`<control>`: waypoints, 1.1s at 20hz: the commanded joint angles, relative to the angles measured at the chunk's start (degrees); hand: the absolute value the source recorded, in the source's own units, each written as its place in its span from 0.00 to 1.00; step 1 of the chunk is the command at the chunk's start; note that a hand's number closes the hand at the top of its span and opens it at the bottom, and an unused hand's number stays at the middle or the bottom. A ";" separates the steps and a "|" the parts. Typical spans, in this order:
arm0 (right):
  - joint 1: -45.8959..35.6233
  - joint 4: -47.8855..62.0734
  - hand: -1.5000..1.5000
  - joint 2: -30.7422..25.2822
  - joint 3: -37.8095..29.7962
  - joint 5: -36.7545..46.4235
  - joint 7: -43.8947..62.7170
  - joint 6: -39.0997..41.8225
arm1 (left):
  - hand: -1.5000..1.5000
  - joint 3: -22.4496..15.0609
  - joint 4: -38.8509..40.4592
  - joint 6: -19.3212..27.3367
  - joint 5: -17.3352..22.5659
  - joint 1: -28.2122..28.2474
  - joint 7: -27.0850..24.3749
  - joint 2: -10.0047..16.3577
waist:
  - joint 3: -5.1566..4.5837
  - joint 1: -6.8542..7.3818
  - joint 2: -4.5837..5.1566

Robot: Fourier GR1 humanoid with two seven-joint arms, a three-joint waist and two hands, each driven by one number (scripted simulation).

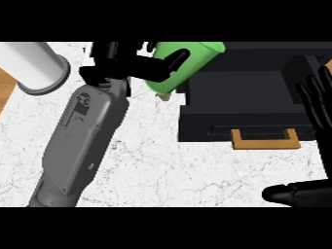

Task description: Pick up the cup, place it into the drawer and close the drawer

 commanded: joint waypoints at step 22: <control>-3.70 2.23 0.00 -0.60 0.53 -1.01 0.14 1.40 | 1.00 -15.77 41.12 10.93 17.48 -22.77 -11.86 -0.11 | 0.01 -3.12 0.83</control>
